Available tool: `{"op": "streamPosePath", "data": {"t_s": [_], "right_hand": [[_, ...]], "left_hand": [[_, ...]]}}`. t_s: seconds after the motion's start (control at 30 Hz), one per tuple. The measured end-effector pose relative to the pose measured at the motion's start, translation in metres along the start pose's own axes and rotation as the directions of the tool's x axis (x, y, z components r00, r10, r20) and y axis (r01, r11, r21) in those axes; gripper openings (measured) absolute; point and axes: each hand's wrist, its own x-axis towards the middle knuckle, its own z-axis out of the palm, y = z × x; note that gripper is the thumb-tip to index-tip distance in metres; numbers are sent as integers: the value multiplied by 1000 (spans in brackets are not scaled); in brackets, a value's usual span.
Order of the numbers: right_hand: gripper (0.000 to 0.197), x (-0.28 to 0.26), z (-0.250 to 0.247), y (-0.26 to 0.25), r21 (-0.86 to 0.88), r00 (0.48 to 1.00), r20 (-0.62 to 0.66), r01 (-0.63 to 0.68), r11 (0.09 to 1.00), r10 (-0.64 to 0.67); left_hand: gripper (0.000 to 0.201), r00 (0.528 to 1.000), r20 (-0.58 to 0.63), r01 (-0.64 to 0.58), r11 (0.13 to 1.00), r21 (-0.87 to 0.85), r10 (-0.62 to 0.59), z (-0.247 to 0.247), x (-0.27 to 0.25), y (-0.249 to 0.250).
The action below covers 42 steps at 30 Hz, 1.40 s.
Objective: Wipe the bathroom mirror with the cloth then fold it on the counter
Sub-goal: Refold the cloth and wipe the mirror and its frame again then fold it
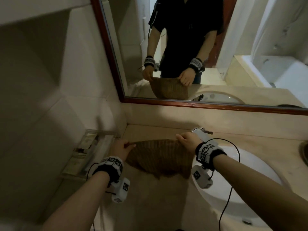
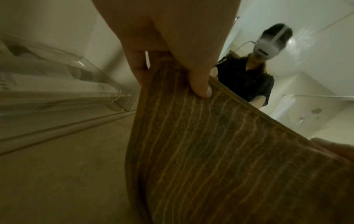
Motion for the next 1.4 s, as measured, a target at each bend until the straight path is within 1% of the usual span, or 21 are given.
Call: {"op": "streamPosePath", "data": {"t_s": [0.07,0.13,0.2,0.27,0.3,0.33,0.4,0.43,0.5,0.57,0.63,0.7,0.8,0.87,0.93,1.0,1.03,1.07,1.17,1.3,1.4], "right_hand": [[48,2,3,0,99,1000,20,-1,995,-1],[48,6,1,0,165,999,54,-11,986,2],[42,9,-5,-1,108,996,87,-20,994,10],[23,13,-14,-5,-6,995,98,-11,1000,11],[13,16,-19,-8,-33,997,76,-8,999,10],[10,19,-25,-12,-27,999,32,-1,1000,2],[13,27,-38,-21,46,994,-106,2,999,3],[12,31,-46,-26,72,983,-183,17,997,-4],[13,37,-63,-37,59,944,-323,96,994,-72],[16,39,-78,-46,38,916,-379,157,987,-132],[18,38,-86,-49,-2,915,-368,177,984,-166],[18,34,-84,-45,-45,933,-314,170,984,-176],[17,27,-67,-28,-87,966,-215,131,988,-147],[14,20,-49,-11,-119,988,-113,90,989,-103],[14,10,-29,5,-214,994,-29,94,972,-103],[15,-2,-7,20,-241,994,52,105,965,-96],[11,-8,4,27,-242,992,92,101,965,-81],[6,-14,15,34,-250,990,125,95,964,-66],[9,-29,43,55,-263,978,210,58,963,-1],[12,-42,67,80,-291,952,295,6,957,84],[14,-47,79,89,-296,930,346,-15,955,122]], "left_hand": [[41,999,-49,9,999,31,-7,-7,3,2],[32,999,-36,3,997,73,-1,-16,6,-2],[14,1000,4,-4,997,79,4,-25,10,-6],[16,1000,5,-4,997,75,4,-34,15,-7],[17,1000,-18,7,997,82,-6,-41,17,-4],[18,999,-46,12,995,94,-8,-48,20,0],[19,996,-94,0,995,104,10,-65,29,13],[19,992,-125,-8,996,86,19,-75,34,20],[19,974,-225,-20,999,28,26,-94,41,33],[20,956,-290,-43,999,3,42,-107,45,41],[20,964,-257,-68,997,21,71,-110,43,42],[16,977,-195,-80,997,18,82,-106,38,36],[8,998,-47,-38,998,55,41,-94,26,20],[14,997,77,-8,989,150,-3,-78,16,5],[21,990,136,19,984,179,-44,-58,6,-13],[25,972,212,63,983,174,-100,-38,-8,-32],[27,956,265,74,980,187,-123,-29,-14,-40],[29,934,325,86,975,206,-151,-20,-19,-48],[31,863,459,79,954,290,-211,0,-35,-67],[23,810,527,95,946,311,-255,25,-51,-87],[25,807,534,87,945,316,-253,39,-56,-94]]}}
